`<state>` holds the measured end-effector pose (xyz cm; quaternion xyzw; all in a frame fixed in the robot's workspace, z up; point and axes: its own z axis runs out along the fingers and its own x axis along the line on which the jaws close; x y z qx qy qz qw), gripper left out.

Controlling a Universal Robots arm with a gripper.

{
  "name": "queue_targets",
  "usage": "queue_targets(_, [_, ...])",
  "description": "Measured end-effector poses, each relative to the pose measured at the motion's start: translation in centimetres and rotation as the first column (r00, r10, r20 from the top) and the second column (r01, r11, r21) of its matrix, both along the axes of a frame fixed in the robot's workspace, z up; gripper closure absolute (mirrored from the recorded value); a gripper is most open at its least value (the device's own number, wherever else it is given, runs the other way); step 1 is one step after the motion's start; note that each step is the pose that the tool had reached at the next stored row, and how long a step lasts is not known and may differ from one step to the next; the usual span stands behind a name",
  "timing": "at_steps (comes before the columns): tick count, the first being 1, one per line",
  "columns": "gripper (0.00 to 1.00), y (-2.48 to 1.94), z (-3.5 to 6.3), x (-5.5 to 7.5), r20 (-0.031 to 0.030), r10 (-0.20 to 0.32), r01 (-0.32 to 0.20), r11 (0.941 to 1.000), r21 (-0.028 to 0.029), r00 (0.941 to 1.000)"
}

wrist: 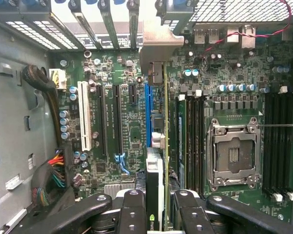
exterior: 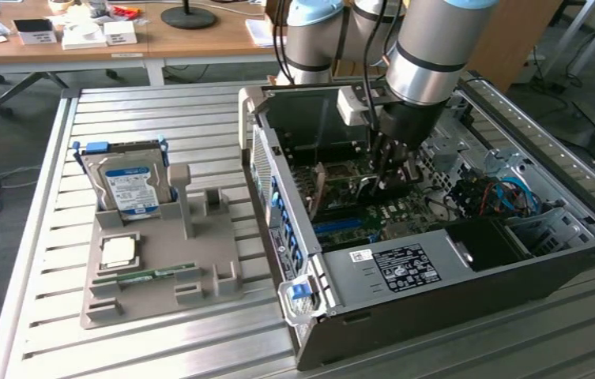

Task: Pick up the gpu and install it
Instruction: 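Insert the gpu into the slot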

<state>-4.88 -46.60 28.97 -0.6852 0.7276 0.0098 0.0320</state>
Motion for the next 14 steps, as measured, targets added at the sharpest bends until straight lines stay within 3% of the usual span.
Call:
queue_targets(4, [0.73,-0.03,-0.01,-0.22,0.0001,0.0,0.0,1.0,0.0002,1.0])
queue_targets(9, [0.73,-0.37,-0.03,-0.35,0.0001,0.0,0.0,1.0,0.0001,1.0])
queue_targets(14, [0.73,-0.39,-0.7,-0.45,0.0,0.0,0.0,1.0,-0.0001,1.0])
